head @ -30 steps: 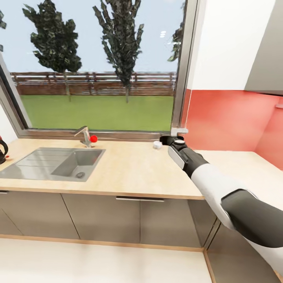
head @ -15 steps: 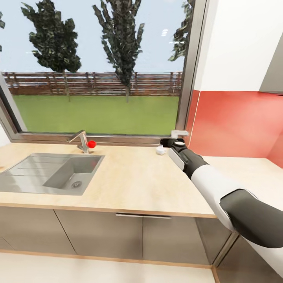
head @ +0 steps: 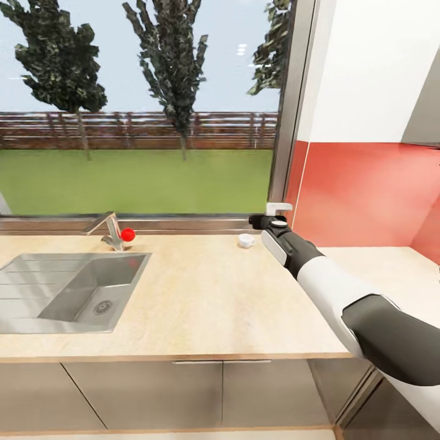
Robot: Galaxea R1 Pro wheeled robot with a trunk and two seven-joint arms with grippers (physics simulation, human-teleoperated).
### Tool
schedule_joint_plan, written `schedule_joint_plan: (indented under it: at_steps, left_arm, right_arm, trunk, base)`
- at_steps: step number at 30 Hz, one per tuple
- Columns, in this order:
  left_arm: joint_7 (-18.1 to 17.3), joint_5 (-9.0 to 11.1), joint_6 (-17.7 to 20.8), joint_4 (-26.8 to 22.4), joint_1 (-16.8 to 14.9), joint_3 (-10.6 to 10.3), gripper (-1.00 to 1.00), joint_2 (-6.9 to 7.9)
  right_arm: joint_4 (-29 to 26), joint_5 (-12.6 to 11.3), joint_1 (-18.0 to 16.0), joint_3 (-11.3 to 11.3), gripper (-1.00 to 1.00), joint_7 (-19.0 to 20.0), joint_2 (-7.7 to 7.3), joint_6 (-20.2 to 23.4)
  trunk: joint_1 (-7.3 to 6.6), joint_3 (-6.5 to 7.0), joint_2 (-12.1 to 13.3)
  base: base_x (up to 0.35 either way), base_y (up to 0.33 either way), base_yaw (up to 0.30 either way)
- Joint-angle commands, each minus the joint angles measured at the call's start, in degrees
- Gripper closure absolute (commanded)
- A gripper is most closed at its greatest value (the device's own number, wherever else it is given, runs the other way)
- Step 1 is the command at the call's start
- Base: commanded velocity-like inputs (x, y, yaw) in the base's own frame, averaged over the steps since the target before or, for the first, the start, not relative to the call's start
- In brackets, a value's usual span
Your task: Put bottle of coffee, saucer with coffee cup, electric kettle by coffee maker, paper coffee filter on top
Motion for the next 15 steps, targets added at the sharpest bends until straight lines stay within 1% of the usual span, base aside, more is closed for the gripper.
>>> schedule_joint_plan:
  at_steps: [1,10,13,15]
  left_arm:
    - [0.08,0.51,-0.22,0.11,-0.05,-0.49,-1.0,-0.01]
    - [0.17,0.25,-0.15,0.14,-0.05,-0.58,-1.0,-0.09]
    - [0.17,0.24,0.01,0.16,-0.05,-0.58,-1.0,-0.02]
    - [0.17,0.26,0.15,0.19,-0.05,-0.58,-1.0,-0.03]
  right_arm:
    - [-0.12,-0.37,-0.08,0.48,-1.0,-0.46,-0.02,0.27]
    - [-0.07,-0.37,-0.08,0.48,-1.0,-0.46,-0.04,0.26]
    - [-0.05,-0.37,-0.08,0.48,-1.0,-0.46,-0.01,0.26]
    - [0.02,-0.37,-0.08,0.48,-1.0,-0.46,0.02,0.26]
  trunk:
    - [0.04,-0.13,-0.13]
    - [0.04,-0.13,-0.13]
    - [0.04,-0.13,-0.13]
    - [0.04,-0.13,-0.13]
  base:
    - [0.039,0.012,-0.038]
    - [0.003,0.001,-0.003]
    - [0.152,0.029,0.0]
    - [0.264,0.056,0.0]
